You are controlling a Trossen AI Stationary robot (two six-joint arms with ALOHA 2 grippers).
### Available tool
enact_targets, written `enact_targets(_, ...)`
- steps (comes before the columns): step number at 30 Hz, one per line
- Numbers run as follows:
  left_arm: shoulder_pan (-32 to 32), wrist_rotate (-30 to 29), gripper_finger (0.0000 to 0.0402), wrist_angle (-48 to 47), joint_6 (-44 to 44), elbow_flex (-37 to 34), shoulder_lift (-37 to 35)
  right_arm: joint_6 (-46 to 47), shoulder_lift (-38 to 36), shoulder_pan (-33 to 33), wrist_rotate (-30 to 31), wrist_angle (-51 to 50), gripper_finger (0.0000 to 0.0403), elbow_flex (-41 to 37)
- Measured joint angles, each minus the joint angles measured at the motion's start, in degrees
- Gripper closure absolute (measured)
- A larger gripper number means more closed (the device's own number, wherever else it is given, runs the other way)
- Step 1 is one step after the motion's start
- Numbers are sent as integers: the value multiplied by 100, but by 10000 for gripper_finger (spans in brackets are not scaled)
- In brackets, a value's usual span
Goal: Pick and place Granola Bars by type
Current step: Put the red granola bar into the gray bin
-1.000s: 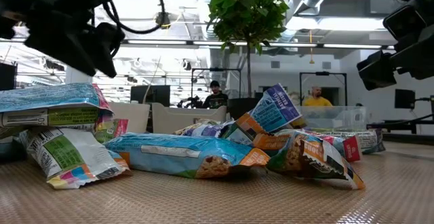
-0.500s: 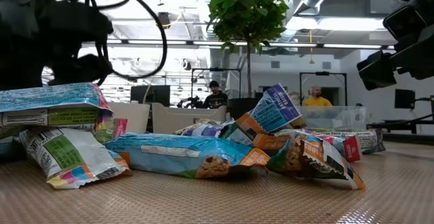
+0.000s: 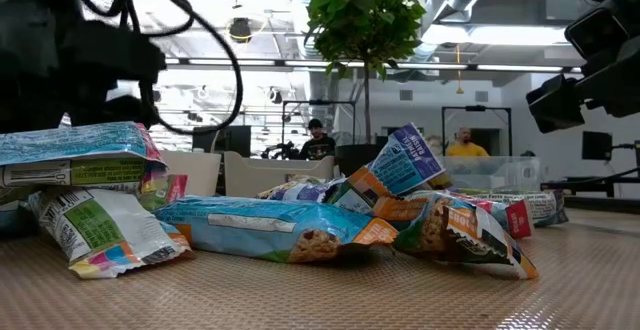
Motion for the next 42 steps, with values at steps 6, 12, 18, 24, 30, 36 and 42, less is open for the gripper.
enact_targets(6,-2,31,221,28,-97,-128,2,-2,0,1,-1,0,182,1)
enact_targets(12,58,43,277,21,-98,-128,2,0,0,-1,0,0,182,0)
enact_targets(18,172,57,343,113,77,-130,2,0,0,-1,1,0,182,-1)
enact_targets(24,443,-48,353,748,410,-130,-20,0,0,1,1,-2,182,1)
enact_targets(30,984,-935,351,1944,1153,-130,-264,0,0,0,2,-2,182,-1)
enact_targets(36,1648,-1944,353,3165,1802,-130,-630,0,0,1,-1,-2,182,1)
enact_targets(42,2397,-2778,354,4053,2401,-130,-1023,0,0,0,2,-2,182,1)
